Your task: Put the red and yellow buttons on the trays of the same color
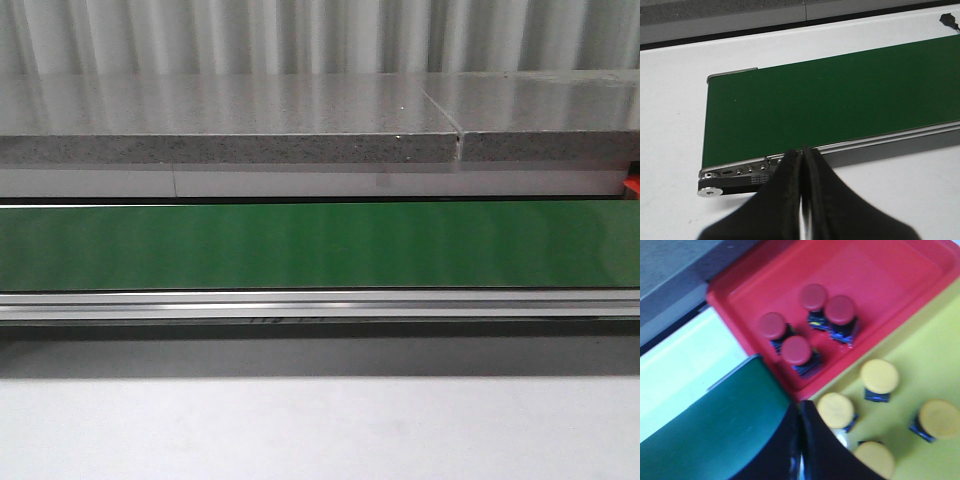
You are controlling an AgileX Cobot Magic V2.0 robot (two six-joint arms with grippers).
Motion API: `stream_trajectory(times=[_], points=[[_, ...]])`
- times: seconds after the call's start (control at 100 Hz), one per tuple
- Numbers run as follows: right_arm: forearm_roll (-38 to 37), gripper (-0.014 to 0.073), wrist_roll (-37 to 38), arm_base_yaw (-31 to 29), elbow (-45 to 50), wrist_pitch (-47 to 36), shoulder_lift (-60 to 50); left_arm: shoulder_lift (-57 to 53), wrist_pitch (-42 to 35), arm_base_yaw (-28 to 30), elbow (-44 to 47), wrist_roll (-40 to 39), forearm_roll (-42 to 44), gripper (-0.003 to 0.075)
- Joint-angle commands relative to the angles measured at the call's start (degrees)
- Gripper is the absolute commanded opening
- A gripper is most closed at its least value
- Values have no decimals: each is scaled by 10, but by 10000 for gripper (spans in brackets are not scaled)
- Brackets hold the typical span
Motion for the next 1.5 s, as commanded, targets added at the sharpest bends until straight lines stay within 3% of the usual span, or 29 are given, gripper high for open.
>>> stream_trajectory(times=[0.0, 0.22, 0.46, 0.88, 1.17, 1.49], points=[[-7, -69, -19, 57, -13, -30, -24, 1, -39, -5, -15, -3, -6, -21], [-7, -69, -61, 190, -13, -33, -57, 1, -39, -5, -15, -3, -6, -21], [-8, -69, -101, 275, -7, -37, -91, 1, -39, -5, -15, -3, -6, -21], [-11, -69, -104, 282, 115, -97, -231, 1, -39, -5, -15, -3, -6, -21], [-73, -69, -104, 275, 224, -168, -371, 1, -39, -5, -15, -3, -6, -21], [-79, -69, -104, 275, 274, -133, -465, 1, -39, -5, -15, -3, -6, -21]])
